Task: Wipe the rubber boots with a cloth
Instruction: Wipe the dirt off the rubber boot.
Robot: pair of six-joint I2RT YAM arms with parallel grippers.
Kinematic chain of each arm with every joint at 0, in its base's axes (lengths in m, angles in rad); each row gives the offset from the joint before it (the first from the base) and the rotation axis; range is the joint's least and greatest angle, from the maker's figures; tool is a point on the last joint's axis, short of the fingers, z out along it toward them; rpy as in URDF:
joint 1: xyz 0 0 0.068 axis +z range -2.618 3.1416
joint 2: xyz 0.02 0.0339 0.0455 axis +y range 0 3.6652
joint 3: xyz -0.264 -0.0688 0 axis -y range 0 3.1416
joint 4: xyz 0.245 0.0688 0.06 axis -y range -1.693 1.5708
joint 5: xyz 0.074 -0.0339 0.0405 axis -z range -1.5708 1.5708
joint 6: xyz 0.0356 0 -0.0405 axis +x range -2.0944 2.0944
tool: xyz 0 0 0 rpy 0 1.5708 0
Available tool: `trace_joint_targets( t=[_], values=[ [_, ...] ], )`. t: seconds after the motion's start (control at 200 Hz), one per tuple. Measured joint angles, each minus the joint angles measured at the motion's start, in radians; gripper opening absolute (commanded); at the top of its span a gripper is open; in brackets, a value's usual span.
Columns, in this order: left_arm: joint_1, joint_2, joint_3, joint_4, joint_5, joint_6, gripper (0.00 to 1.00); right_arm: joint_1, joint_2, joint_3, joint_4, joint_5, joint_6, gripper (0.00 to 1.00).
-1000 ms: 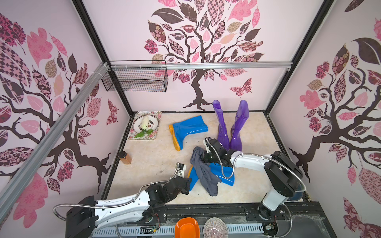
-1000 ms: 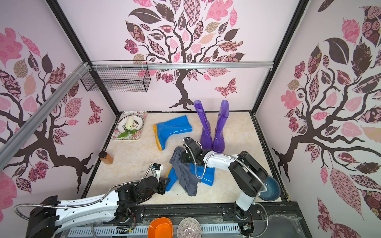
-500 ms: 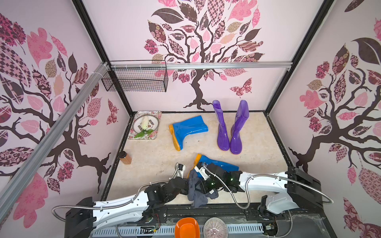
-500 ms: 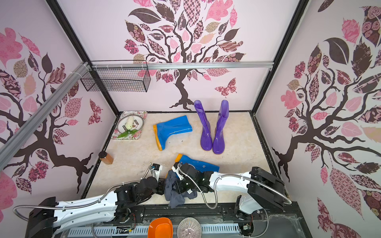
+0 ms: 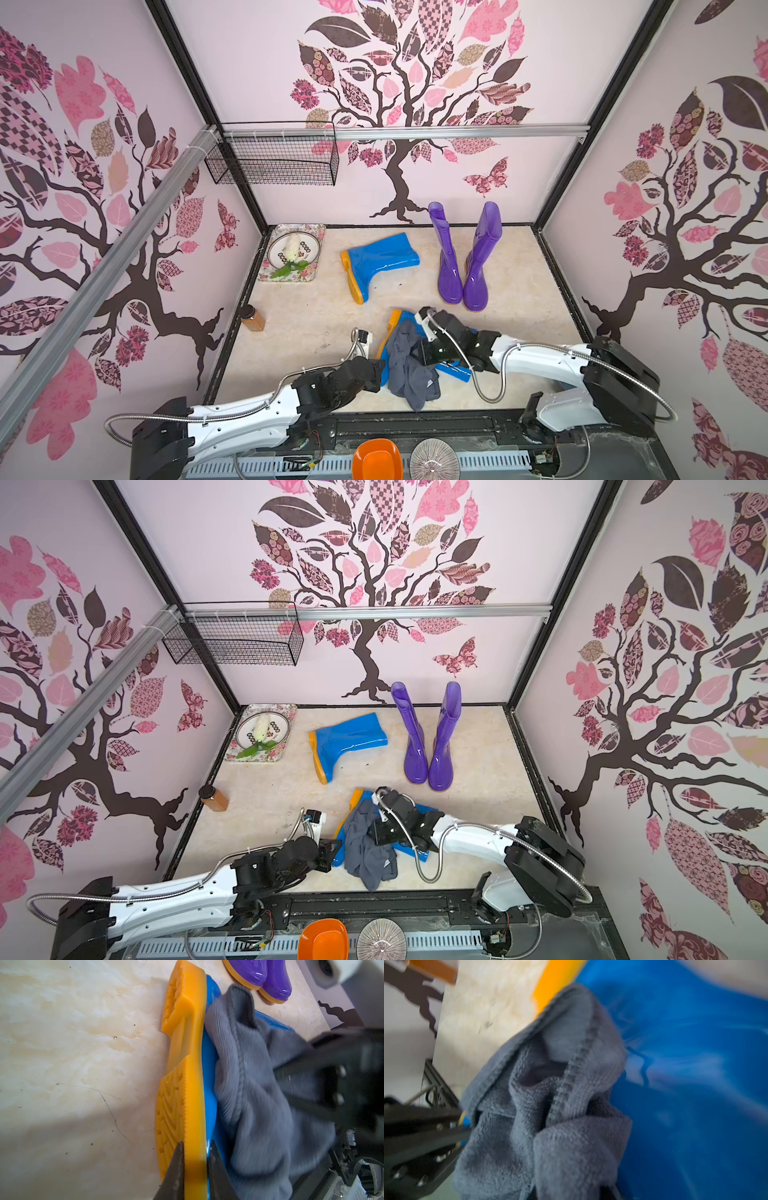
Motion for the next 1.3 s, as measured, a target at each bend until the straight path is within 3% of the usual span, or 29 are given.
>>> trace_joint_targets(
  t=[0.105,0.23,0.37,0.49,0.67,0.765,0.99,1.155,1.3],
  values=[
    [0.0,0.0,0.0,0.0,0.0,-0.005,0.0,0.107,-0.002,-0.016,0.051,-0.024,0.041,0.0],
    [0.0,0.0,0.001,-0.004,0.0,-0.006,0.0,0.081,-0.007,-0.042,-0.002,0.058,0.089,0.0],
    [0.0,-0.005,0.002,-0.006,0.003,-0.008,0.0,-0.132,-0.064,-0.13,-0.109,0.071,0.143,0.0],
    [0.0,-0.018,0.003,-0.018,0.001,-0.027,0.0,-0.339,-0.211,-0.208,-0.21,0.042,0.155,0.0],
    [0.001,-0.042,0.003,-0.046,0.009,-0.044,0.0,-0.391,-0.444,-0.274,-0.338,0.08,0.154,0.0],
    [0.001,-0.041,0.003,-0.046,0.011,-0.056,0.0,-0.344,-0.445,-0.275,-0.317,0.056,0.148,0.0],
    [0.001,-0.039,0.003,-0.041,0.024,-0.069,0.0,0.001,-0.198,-0.101,-0.107,-0.009,0.114,0.0],
    [0.001,-0.033,0.003,-0.031,0.039,-0.072,0.0,0.066,-0.05,-0.048,0.069,-0.074,0.099,0.0],
    [0.001,-0.032,0.003,-0.029,0.04,-0.074,0.0,0.084,-0.031,-0.049,0.057,-0.018,0.099,0.0]
  ],
)
